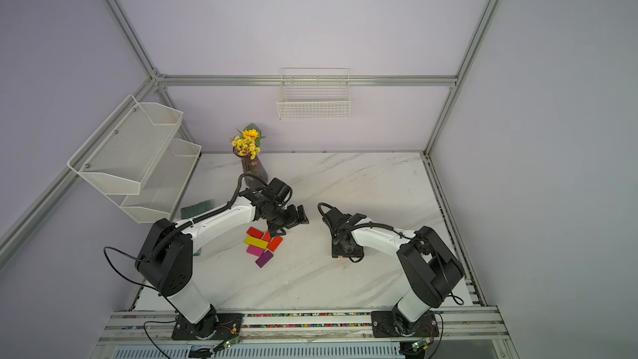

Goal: Assemble the letter c with building blocks
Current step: Assemble the building block at the center of the board.

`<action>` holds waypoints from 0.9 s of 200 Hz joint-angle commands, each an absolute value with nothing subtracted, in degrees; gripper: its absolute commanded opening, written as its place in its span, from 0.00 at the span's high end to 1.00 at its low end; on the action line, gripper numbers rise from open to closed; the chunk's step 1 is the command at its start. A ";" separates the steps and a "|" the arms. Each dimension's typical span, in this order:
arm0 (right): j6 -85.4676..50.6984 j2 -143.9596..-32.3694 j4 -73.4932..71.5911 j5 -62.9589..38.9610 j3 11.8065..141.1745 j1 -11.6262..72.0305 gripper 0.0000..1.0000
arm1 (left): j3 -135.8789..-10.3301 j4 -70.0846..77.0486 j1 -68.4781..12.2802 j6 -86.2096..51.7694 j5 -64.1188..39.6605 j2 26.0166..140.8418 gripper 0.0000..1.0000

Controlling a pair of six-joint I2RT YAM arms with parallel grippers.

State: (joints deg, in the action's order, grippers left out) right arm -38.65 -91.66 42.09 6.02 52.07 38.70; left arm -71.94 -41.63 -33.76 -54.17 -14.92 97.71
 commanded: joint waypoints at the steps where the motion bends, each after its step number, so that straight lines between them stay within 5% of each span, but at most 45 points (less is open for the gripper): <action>1: -39.81 -92.33 42.63 7.78 53.74 39.02 0.39 | -74.51 -41.47 -33.23 -52.56 -16.08 98.17 0.00; 180: -39.02 -94.39 42.54 9.32 54.14 38.23 0.36 | -74.88 -41.76 -33.13 -52.82 -15.96 98.48 0.00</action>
State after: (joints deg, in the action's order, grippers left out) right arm -38.70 -93.65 42.06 7.88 53.25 38.61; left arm -73.65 -41.65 -33.41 -53.80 -15.25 98.67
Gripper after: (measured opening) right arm 0.640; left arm 0.998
